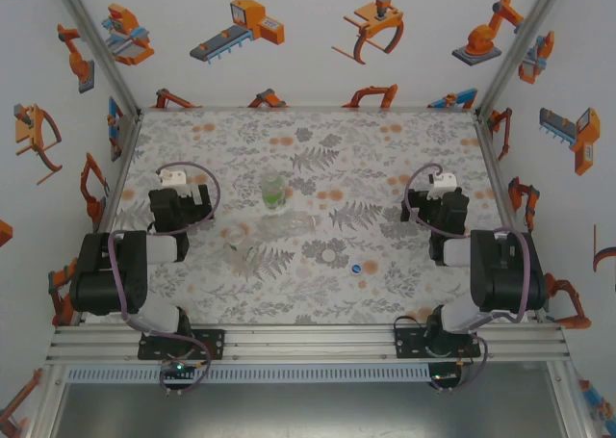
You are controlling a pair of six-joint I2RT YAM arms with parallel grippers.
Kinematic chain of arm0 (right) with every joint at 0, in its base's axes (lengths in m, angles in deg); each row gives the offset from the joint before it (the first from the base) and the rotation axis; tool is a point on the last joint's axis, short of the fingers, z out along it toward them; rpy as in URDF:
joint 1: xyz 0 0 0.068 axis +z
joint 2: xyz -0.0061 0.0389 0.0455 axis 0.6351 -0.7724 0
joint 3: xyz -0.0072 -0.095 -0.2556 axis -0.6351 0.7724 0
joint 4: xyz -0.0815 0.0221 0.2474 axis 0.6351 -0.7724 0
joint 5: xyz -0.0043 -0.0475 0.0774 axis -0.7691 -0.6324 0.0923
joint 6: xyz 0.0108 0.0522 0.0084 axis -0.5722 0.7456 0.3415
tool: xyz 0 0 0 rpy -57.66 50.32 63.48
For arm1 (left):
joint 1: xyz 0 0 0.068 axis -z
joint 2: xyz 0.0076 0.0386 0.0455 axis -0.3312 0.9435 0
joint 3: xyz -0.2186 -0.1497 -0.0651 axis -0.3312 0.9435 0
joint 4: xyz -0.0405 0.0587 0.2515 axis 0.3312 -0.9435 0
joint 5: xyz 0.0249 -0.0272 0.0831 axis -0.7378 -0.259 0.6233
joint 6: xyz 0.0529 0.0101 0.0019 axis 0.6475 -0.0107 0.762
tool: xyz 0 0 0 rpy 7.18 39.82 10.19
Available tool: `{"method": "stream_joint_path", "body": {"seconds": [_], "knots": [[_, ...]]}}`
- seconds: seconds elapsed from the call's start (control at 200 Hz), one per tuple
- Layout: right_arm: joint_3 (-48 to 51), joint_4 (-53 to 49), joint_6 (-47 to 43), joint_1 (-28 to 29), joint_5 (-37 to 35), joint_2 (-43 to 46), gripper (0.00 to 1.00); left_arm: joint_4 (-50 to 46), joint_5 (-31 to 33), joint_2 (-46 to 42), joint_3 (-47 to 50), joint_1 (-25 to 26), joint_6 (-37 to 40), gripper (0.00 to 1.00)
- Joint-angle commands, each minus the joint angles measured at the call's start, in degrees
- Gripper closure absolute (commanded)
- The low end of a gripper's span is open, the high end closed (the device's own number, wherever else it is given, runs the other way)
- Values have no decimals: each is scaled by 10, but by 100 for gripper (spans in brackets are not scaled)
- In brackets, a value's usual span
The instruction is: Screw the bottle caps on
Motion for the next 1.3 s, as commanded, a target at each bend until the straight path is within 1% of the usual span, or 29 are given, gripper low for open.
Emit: {"method": "stream_joint_path", "body": {"seconds": [0.0, 0.436, 0.656, 0.706, 0.816, 1.297], "knots": [[2, 13, -3, -5, 10, 2, 1, -2, -4, 0, -8, 1, -9, 3], [1, 13, -3, -5, 11, 2, 1, -1, -4, -2, -7, 1, -10, 3], [0, 13, 3, -5, -4, 1, 1, -1, -5, -1, -7, 0, -10, 3], [-1, 13, 10, -5, -21, -1, 1, -2, -6, -1, -7, 0, -9, 3], [-12, -11, 45, -5, -108, 0, 1, -1, -6, -2, -7, 0, -10, 3], [-12, -13, 45, -5, -108, 1, 1, -2, -12, -1, -8, -3, -11, 3]]}}
